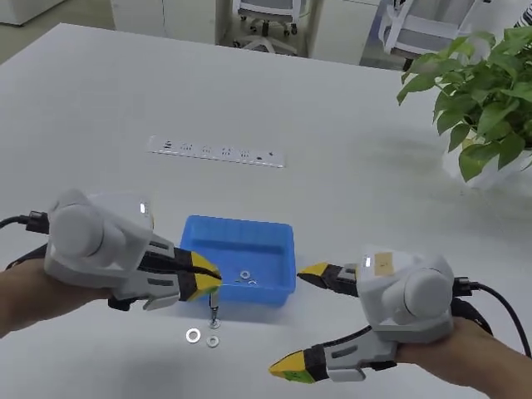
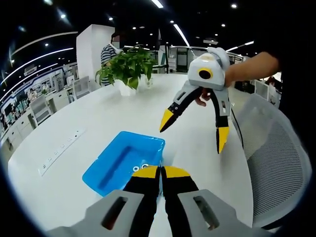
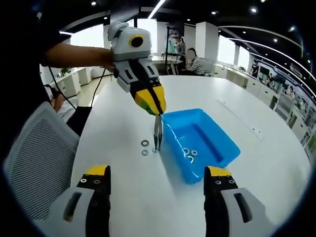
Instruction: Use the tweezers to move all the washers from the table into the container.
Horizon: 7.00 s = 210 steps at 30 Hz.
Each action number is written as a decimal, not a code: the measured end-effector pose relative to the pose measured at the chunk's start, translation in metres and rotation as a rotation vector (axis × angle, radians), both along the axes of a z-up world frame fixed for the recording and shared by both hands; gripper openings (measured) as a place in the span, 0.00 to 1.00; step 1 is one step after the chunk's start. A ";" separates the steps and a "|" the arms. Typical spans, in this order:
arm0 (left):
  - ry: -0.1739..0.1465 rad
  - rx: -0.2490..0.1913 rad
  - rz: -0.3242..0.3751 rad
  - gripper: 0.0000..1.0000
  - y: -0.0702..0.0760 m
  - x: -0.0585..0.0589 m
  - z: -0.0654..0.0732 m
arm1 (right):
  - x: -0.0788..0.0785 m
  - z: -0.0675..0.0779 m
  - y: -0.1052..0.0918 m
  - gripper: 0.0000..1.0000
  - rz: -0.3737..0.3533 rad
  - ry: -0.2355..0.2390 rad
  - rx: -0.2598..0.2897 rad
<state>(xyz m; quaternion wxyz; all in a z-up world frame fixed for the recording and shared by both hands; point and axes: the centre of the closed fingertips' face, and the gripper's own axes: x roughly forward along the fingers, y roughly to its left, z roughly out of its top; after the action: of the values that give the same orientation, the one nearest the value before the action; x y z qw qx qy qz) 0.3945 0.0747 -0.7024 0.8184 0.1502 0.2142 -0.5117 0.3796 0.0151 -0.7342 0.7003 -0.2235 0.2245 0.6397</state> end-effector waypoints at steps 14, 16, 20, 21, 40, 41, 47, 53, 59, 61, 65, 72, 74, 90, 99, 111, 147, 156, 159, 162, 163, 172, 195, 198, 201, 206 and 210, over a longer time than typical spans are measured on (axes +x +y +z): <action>0.027 0.005 -0.083 0.06 -0.002 -0.004 0.000 | -0.004 -0.009 0.034 0.41 0.147 -0.048 -0.006; 0.033 0.007 -0.092 0.06 -0.002 -0.004 0.000 | -0.004 -0.013 0.038 0.38 0.161 -0.051 -0.013; 0.043 0.015 -0.113 0.06 -0.002 -0.004 0.000 | -0.003 -0.016 0.049 0.33 0.193 -0.066 -0.012; 0.046 0.016 -0.118 0.06 -0.002 -0.004 0.000 | -0.003 -0.016 0.050 0.32 0.195 -0.066 -0.011; 0.067 0.038 -0.177 0.06 -0.002 -0.006 -0.001 | 0.004 -0.032 0.085 0.17 0.320 -0.121 -0.050; 0.068 0.038 -0.178 0.06 -0.002 -0.007 -0.001 | 0.004 -0.032 0.087 0.16 0.328 -0.122 -0.048; 0.067 0.042 -0.181 0.06 -0.002 -0.008 -0.002 | 0.003 -0.036 0.091 0.11 0.345 -0.125 -0.061; 0.069 0.040 -0.184 0.06 -0.002 -0.008 -0.002 | 0.003 -0.037 0.090 0.10 0.334 -0.116 -0.069; 0.066 0.042 -0.189 0.06 -0.005 -0.009 -0.002 | 0.003 -0.036 0.089 0.09 0.320 -0.107 -0.075; 0.064 0.044 -0.190 0.06 -0.005 -0.010 -0.002 | 0.002 -0.036 0.088 0.09 0.315 -0.100 -0.076; 0.065 0.048 -0.189 0.06 -0.007 -0.012 -0.001 | 0.002 -0.037 0.088 0.08 0.316 -0.097 -0.081; 0.065 0.056 -0.190 0.06 -0.007 -0.014 -0.001 | -0.001 -0.036 0.087 0.08 0.323 -0.090 -0.090; 0.066 0.055 -0.190 0.06 -0.008 -0.015 0.000 | -0.002 -0.036 0.086 0.08 0.324 -0.087 -0.091; 0.058 0.022 -0.128 0.29 0.000 -0.017 0.018 | -0.003 -0.008 0.086 0.08 0.291 -0.071 -0.061; 0.077 -0.014 -0.072 0.43 0.012 -0.025 0.025 | -0.002 0.012 0.086 0.08 0.293 -0.081 -0.057; 0.069 -0.067 0.036 0.71 0.022 -0.026 0.031 | 0.009 0.042 0.089 0.08 0.288 -0.103 -0.027; 0.063 -0.089 0.100 0.98 0.031 -0.009 0.026 | 0.070 0.034 0.099 0.09 0.283 -0.191 -0.021; 0.051 -0.095 0.084 0.92 0.028 0.007 0.028 | 0.077 0.017 0.102 0.09 0.296 -0.178 -0.025; 0.051 -0.092 0.078 0.89 0.027 0.012 0.026 | 0.077 0.012 0.102 0.09 0.302 -0.169 -0.028; 0.048 -0.089 0.072 0.84 0.025 0.018 0.025 | 0.078 0.005 0.101 0.09 0.307 -0.163 -0.037; 0.044 -0.087 0.071 0.82 0.025 0.020 0.024 | 0.078 0.003 0.101 0.09 0.310 -0.163 -0.040; 0.000 -0.062 0.080 0.52 0.023 0.043 0.020 | 0.072 -0.015 0.100 0.09 0.349 -0.140 -0.057; -0.027 0.026 0.015 0.12 0.012 0.057 -0.001 | 0.069 -0.033 0.101 0.10 0.423 -0.131 -0.085; -0.029 0.020 0.019 0.09 0.012 0.059 0.000 | 0.068 -0.033 0.101 0.10 0.425 -0.134 -0.084; -0.032 0.021 0.011 0.07 0.011 0.058 0.000 | 0.069 -0.033 0.101 0.10 0.427 -0.138 -0.088; -0.042 0.029 0.003 0.07 0.010 0.059 0.000 | 0.069 -0.033 0.101 0.11 0.425 -0.141 -0.093; -0.039 0.032 -0.004 0.06 0.009 0.058 0.000 | 0.069 -0.032 0.099 0.12 0.424 -0.146 -0.099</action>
<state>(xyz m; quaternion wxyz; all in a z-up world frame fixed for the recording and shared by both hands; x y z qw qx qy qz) 0.4527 0.0837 -0.7025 0.8190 0.1736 0.2060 -0.5066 0.4484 0.1143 -0.7664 0.5527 -0.3455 0.1526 0.7428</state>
